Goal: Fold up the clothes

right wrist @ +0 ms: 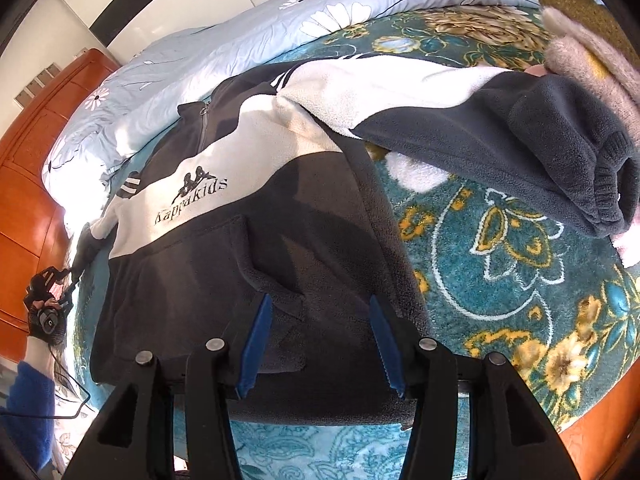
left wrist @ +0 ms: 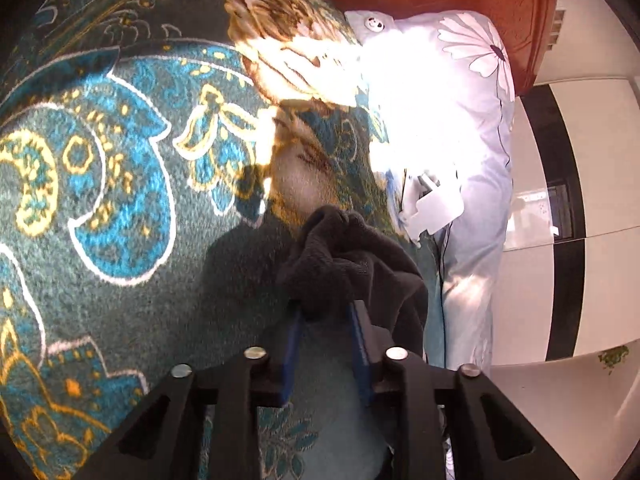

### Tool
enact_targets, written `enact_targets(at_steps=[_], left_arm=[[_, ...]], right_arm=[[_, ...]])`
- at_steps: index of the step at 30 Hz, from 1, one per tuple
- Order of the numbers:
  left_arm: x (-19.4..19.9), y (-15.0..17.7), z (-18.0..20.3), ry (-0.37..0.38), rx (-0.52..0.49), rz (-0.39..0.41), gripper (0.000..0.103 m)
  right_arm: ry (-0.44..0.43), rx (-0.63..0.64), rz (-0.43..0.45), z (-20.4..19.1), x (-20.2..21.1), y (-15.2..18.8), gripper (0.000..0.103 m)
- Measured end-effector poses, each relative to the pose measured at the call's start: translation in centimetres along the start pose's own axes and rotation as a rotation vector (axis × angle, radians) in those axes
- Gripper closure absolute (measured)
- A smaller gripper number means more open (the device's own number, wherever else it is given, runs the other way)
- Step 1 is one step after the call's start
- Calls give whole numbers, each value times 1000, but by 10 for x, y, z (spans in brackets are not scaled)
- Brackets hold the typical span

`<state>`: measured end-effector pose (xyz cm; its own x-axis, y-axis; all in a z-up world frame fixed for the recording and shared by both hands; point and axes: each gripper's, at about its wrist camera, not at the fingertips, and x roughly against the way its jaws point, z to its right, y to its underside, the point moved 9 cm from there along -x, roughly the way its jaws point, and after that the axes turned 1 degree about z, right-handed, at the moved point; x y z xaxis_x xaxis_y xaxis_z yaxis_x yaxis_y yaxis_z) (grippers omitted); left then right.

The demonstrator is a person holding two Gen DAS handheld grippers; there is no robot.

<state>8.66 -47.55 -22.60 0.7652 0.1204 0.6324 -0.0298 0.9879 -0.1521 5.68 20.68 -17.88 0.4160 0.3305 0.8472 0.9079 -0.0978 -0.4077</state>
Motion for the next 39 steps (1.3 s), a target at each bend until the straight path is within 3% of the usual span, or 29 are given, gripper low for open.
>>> enact_targets(at_steps=[8,12,20,21,24,26,27,28,32,36,39], left_arm=[[35,-40,58,44,-159,115,101],[36,-40,76,26,-226,101,101],[30,-9,38,-47,-194,32,99],[30,-6,31,-74,-194,29,91],[27,-1,8,-101,-143,23,52],[23,0,-4,-98,-95,19,48],[21,1,-9,-97,-76,15,48],[19,1,-14,-96,-58,12,48],[6,1,-23,-117,-38,3,48],[2,-2,-26,-117,-29,39,55],[-2,-4,-20,-148,-79,34,93]], right_arm=[[-12,-7,-14,4,-5,1,51],[-25,-11,-23,5,-9,2,51],[-47,-9,-10,0,-6,2,51],[-51,-11,-4,0,-6,0,51],[-91,-14,18,-9,-5,-7,51],[-105,-8,29,-17,-5,-11,48],[-110,-5,31,-21,-6,-12,38],[-115,-1,34,-25,-7,-13,36],[-133,18,8,-37,-15,-8,35],[-129,21,-15,-38,-20,1,35],[-121,3,-31,-30,-22,4,35]])
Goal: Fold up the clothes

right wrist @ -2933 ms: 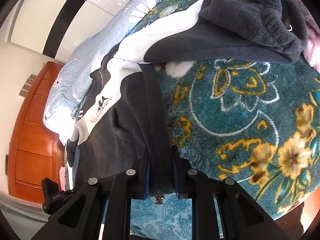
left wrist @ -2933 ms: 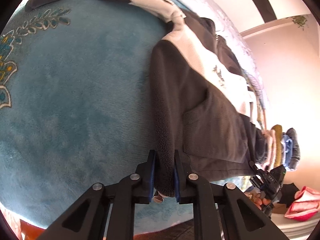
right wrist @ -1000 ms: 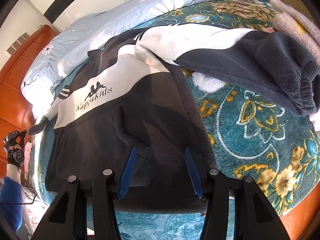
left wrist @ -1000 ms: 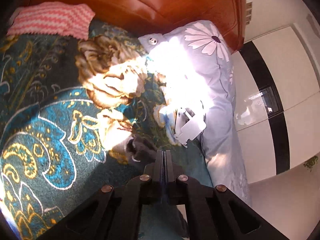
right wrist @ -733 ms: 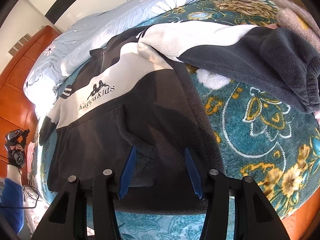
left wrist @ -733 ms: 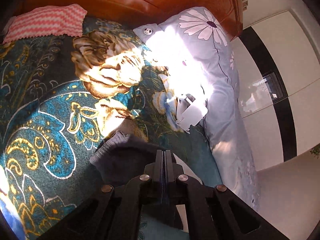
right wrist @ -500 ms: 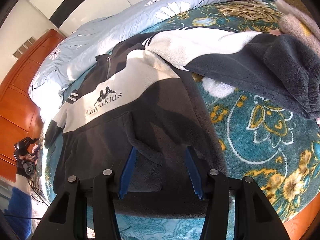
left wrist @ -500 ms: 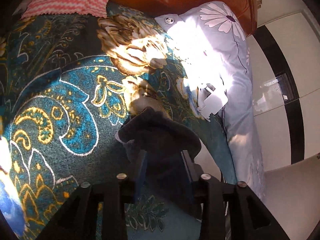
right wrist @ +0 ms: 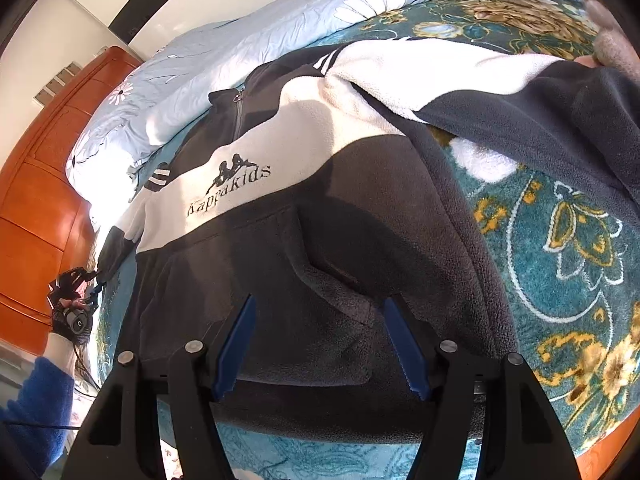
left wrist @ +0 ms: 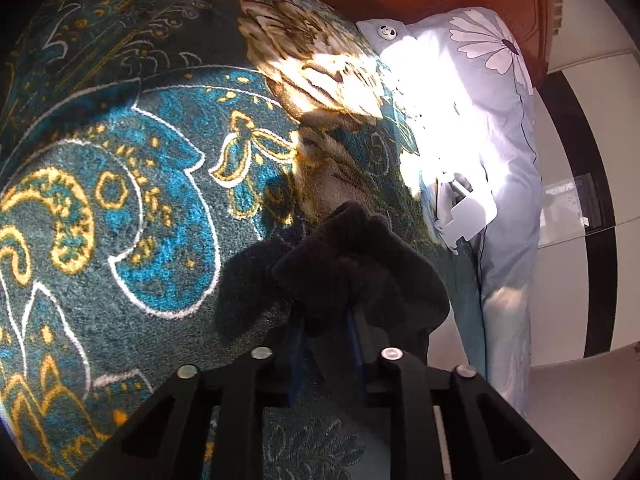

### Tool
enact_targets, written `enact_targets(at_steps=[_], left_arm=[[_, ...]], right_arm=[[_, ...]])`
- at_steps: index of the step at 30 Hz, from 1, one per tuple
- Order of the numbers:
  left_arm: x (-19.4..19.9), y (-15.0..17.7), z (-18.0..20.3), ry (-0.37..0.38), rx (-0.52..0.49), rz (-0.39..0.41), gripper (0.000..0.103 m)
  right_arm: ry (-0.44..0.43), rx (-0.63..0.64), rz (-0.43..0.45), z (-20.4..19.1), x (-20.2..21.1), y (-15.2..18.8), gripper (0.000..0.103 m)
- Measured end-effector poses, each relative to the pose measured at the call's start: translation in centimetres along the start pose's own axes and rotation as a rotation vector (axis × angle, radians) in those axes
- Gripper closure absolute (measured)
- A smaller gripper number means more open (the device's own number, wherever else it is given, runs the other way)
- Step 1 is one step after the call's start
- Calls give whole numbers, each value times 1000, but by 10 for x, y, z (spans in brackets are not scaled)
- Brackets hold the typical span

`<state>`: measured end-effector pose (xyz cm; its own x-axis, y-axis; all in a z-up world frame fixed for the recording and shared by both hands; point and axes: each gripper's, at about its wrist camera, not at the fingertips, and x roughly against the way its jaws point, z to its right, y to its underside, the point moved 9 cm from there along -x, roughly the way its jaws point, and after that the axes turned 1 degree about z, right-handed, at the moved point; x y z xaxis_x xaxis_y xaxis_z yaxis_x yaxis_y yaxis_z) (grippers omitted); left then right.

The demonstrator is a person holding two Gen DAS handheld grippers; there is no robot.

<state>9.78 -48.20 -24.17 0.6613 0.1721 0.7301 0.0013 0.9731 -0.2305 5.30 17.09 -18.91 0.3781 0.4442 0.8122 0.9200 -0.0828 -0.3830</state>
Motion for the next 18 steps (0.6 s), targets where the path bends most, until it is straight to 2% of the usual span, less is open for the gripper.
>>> enact_targets(at_steps=[4,7,10,14,18], left_arm=[[13,-7,32,42,-73,47,94],[33,-4,88,91,-222,86,94],[58,17,167,199,-399,109,94],[86,74,276,373,-609,91,94],[90,157,355,512,-763,-12,94]], right_arm=[[-1,-18,-2,5,1,-1,35],[-2,-17,2,6,2,-2,35],[-4,-16,-2,6,2,-3,35],[-10,-18,-4,7,2,-2,35],[-11,-28,7,12,8,-3,35]])
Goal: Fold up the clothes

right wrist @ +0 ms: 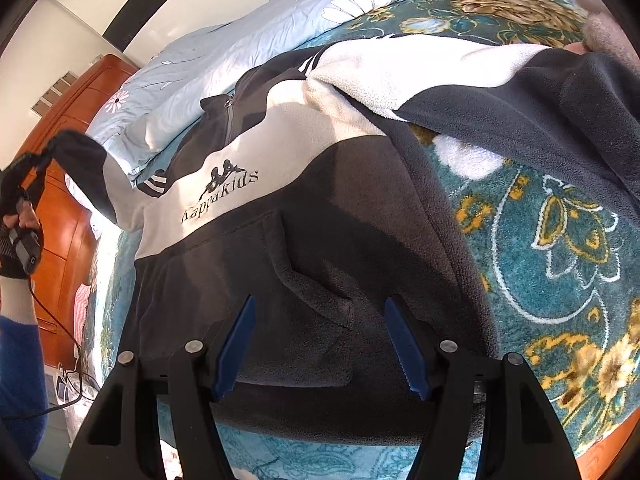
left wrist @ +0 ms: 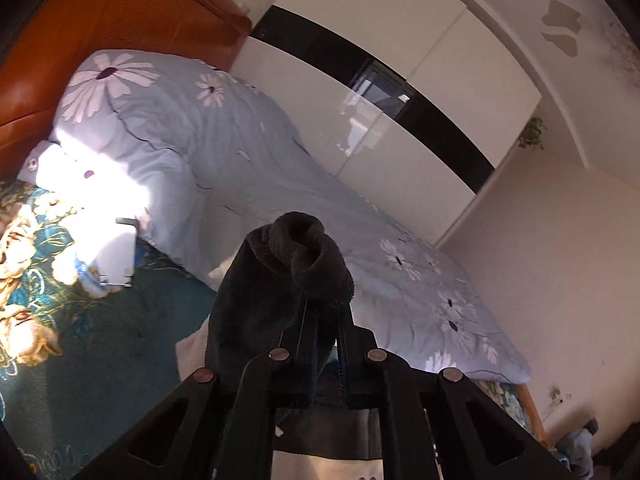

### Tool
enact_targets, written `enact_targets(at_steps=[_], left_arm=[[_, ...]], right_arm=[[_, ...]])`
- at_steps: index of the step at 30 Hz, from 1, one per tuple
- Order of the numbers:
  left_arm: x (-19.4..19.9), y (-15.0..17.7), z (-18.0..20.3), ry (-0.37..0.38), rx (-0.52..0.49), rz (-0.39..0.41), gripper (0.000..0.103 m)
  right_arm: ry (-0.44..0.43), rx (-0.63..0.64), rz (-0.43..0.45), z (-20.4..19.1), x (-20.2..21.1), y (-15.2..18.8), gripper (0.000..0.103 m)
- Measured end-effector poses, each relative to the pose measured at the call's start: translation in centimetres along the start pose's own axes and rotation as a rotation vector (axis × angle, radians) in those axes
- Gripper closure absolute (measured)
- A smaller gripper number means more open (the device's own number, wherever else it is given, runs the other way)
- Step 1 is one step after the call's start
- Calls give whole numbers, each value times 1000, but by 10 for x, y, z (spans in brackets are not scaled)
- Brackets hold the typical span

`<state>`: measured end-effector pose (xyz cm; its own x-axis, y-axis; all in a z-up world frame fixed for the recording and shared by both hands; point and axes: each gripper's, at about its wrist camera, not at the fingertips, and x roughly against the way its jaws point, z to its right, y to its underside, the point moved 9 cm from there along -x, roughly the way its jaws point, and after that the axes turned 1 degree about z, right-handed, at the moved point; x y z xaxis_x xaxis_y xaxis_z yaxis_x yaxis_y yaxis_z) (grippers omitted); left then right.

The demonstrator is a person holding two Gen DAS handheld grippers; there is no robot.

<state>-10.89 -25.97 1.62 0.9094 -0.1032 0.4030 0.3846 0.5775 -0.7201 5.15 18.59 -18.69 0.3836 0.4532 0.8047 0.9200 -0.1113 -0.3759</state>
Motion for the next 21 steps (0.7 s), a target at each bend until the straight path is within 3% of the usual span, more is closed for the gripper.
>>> enact_targets(at_steps=[4,8,13,17,21], left_arm=[[-47,36,76,130,-43,-101,94],[-95,96,124,193,-41,-221,94],[-149,194,147,155,-77,-427,94],[-164,255,152,111,-92,-511,94],[-173,288,144,77,-63,-569,94]], right_arm=[[4,-20,18,9,8,-3,35],[6,-39,19,19,12,-3,35],[3,-53,13,26,14,-1,35],[2,-52,-2,30,12,3,35],[-1,-50,-10,31,10,6,35]])
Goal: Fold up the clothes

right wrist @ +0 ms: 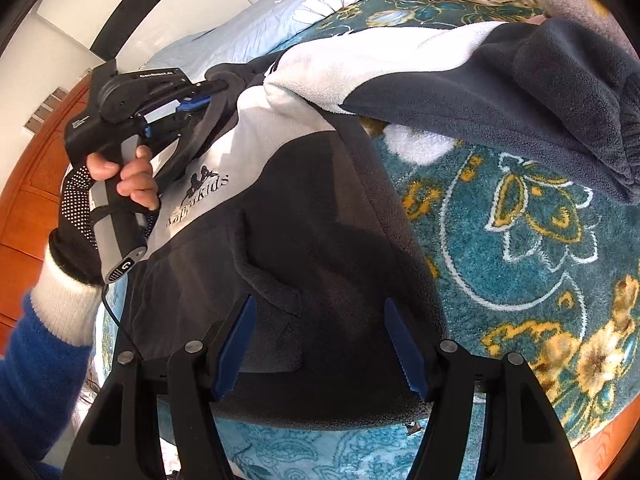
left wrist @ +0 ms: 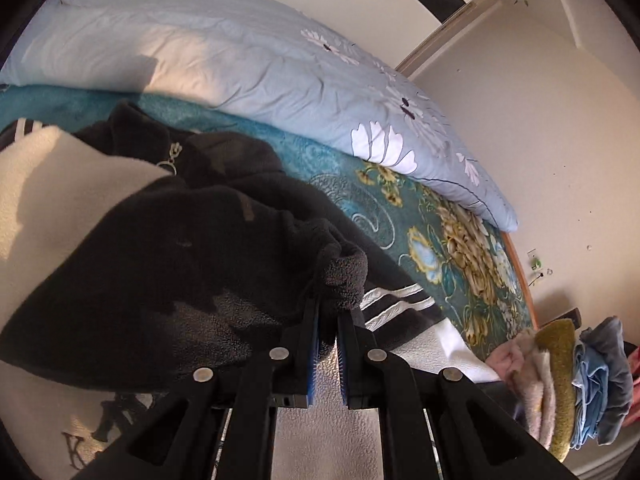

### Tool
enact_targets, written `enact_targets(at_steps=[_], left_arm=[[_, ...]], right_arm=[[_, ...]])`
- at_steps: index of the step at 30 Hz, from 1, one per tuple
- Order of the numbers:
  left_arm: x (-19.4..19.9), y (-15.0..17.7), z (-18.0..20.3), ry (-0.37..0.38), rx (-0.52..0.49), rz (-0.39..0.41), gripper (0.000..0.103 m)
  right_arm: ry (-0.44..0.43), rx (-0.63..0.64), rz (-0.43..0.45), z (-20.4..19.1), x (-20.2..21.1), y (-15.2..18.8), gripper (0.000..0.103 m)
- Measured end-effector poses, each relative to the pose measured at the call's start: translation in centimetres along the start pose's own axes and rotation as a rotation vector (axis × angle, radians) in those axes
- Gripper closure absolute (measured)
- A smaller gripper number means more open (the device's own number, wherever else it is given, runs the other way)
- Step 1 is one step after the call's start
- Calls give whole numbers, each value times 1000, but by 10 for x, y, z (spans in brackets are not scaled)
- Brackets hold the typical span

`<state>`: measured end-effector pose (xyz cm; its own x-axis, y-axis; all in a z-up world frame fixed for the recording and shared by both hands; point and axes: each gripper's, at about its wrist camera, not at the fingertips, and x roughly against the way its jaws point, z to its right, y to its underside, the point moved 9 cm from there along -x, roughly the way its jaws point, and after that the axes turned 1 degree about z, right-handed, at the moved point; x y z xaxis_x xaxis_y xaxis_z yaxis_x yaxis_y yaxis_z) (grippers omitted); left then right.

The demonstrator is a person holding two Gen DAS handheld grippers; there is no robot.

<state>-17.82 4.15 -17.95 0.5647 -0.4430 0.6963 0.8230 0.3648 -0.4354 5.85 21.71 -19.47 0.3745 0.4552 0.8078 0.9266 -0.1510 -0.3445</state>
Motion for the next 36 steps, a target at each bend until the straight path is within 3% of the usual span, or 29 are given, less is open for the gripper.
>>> enact_targets(at_steps=[8,11,13,16,21,23,28,33,36], left_arm=[[-9,20,-18,6,63,-107,87],[1,23,-16,62,80,-147,72],[13,22,-8,131,79,-145,52],[30,11,-1,170,83,-93,46],[17,9,5,173,99,-107,44],[-5,17,7,155,89,-166,44],[-14,23,-2,128,103,-195,44],[37,21,-13,165,64,-148,44],[75,25,-32,181,86,-103,44]], right_arm=[[5,1,-7,0,-1,-1,35],[6,0,-6,1,0,-1,35],[5,-5,2,-1,1,-1,35],[4,-19,18,6,7,-3,35],[16,-52,65,17,24,-8,35],[45,-68,99,21,28,-13,35],[135,-165,213,55,58,-29,35],[287,-262,307,112,93,-39,35],[295,-301,338,129,105,-43,35]])
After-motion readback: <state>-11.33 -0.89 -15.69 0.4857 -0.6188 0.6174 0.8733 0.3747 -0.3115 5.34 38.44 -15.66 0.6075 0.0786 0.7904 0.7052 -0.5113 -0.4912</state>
